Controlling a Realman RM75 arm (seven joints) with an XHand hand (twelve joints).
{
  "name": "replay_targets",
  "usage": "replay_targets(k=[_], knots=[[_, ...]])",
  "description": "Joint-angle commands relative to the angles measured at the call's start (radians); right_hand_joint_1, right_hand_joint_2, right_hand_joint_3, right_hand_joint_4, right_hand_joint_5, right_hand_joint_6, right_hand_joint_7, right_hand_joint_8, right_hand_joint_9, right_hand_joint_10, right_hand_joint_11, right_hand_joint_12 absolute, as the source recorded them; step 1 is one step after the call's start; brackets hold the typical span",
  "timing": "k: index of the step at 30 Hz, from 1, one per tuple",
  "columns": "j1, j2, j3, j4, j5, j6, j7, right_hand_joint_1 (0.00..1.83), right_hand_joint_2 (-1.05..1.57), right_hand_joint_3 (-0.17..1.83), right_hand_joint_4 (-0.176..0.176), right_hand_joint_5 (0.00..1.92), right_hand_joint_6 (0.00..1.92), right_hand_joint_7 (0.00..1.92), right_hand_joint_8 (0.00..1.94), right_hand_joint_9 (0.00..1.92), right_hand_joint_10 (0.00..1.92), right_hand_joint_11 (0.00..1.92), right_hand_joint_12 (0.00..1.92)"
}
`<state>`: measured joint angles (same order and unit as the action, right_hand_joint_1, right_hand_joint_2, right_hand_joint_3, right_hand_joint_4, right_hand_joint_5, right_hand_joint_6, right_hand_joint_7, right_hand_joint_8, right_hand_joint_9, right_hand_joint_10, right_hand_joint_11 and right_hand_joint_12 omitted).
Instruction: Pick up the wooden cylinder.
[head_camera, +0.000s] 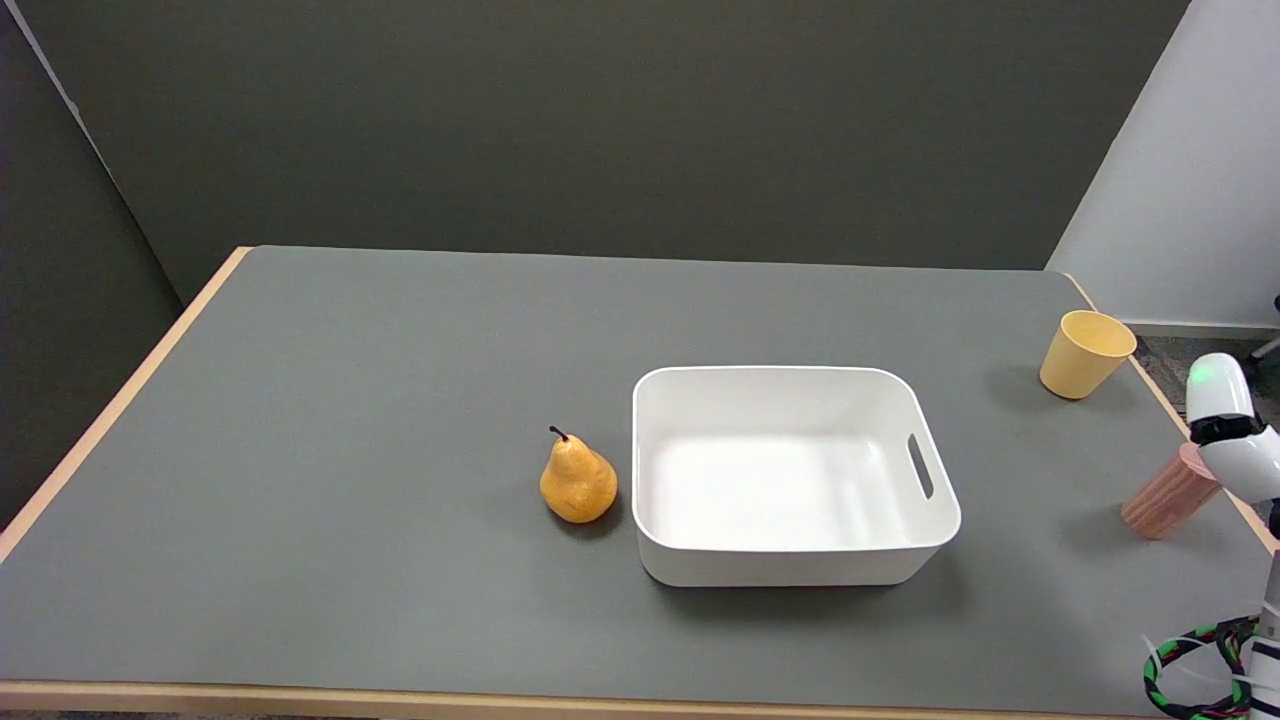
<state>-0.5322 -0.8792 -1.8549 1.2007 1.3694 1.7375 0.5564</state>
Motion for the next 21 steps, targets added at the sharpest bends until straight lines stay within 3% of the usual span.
replay_targets(k=[1,9,15,21], knots=[[0.099,-0.017,-0.103,-0.156,0.172,-0.035,0.091,0.34,0.73,0.77,-0.176,0.26,0.59,0.31,0.52,0.12,0.84,0.03,1.25],[0.117,-0.029,-0.105,-0.212,0.176,-0.07,0.179,0.31,0.71,0.76,-0.176,0.26,0.59,0.31,0.52,0.13,0.84,0.04,1.26],[0.171,-0.051,-0.113,-0.346,0.173,-0.102,0.475,0.25,0.65,0.8,-0.176,0.19,0.54,0.26,0.53,0.13,0.81,0.05,1.29],[0.178,-0.054,-0.104,-0.365,0.194,-0.103,0.496,0.22,0.68,0.73,-0.176,0.15,0.5,0.19,0.48,0.05,0.74,0.0,1.21]])
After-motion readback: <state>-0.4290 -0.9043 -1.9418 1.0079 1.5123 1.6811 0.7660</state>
